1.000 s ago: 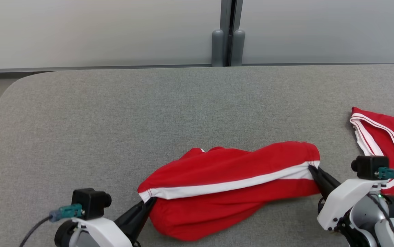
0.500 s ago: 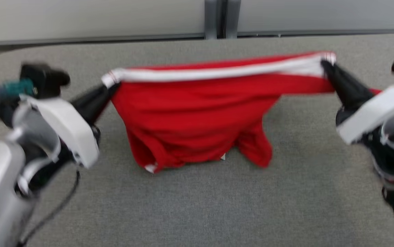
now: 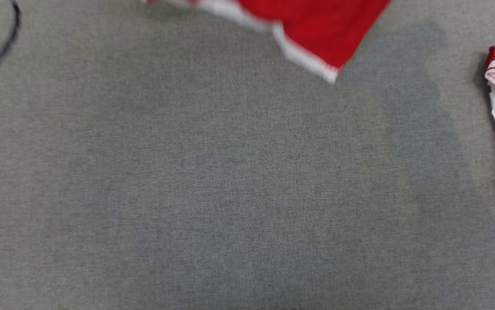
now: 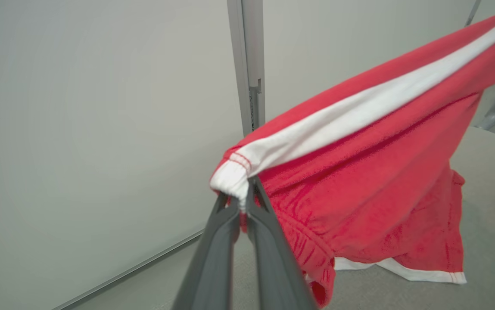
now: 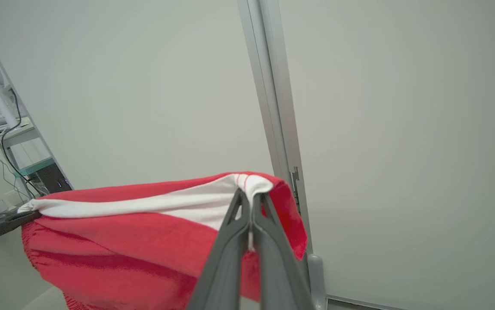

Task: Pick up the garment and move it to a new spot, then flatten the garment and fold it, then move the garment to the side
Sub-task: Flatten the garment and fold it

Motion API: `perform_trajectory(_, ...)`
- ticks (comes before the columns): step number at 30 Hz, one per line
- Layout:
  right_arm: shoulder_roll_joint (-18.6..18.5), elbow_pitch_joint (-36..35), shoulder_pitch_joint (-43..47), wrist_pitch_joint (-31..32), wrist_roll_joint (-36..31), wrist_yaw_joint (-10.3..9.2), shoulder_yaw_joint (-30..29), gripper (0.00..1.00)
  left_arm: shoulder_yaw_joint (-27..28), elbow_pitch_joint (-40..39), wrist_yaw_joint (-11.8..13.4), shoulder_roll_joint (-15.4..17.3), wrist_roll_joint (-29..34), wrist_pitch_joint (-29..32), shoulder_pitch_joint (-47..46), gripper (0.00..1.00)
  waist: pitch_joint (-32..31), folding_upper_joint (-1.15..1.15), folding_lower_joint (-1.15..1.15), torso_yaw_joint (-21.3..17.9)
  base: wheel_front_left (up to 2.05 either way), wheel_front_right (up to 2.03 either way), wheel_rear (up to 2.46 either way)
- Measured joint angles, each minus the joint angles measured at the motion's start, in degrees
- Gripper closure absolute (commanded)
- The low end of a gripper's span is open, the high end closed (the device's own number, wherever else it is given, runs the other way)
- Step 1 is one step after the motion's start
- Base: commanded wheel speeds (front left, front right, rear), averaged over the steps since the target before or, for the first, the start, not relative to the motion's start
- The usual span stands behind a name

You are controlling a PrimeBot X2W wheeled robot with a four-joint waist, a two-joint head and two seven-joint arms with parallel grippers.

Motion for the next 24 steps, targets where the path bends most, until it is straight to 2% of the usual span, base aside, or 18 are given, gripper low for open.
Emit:
perform_trajectory(4,-0.34,4.13,-9.01,-3.66,1.07,0.02,3.10,1.00,-2.11,6.54,-0.01,0.85,-1.32,-3.50,-9.23,1.00,3.49,0.00,0.00,-0.70,0.00,0.00,0.00)
perform_trajectory(6,-0.73,5.93,-12.77,-5.58,1.60,0.02,4.64,1.00,-3.50,9.29,-0.01,0.25,-2.45,-4.99,-12.79,1.00,4.96,0.00,0.00,-1.02,0.00,0.00,0.00)
perform_trajectory(12,-1.38,10.47,-19.02,-8.61,3.41,0.02,10.37,1.00,-9.20,15.32,-0.02,-0.04,-3.96,-8.20,-18.97,1.00,7.52,0.00,0.00,-1.87,0.00,0.00,0.00)
perform_trajectory(18,-2.20,11.76,-18.69,-10.05,6.31,0.02,15.74,1.00,-15.05,16.66,-0.01,0.31,-7.78,-10.15,-18.97,1.00,8.71,0.00,0.00,-2.17,0.00,0.00,0.00)
perform_trajectory(24,-4.19,10.74,-12.25,-11.32,10.12,0.01,22.74,1.00,-21.95,14.49,-0.01,2.43,-14.44,-14.43,-12.12,1.00,7.15,0.00,0.00,-1.83,0.00,0.00,0.00)
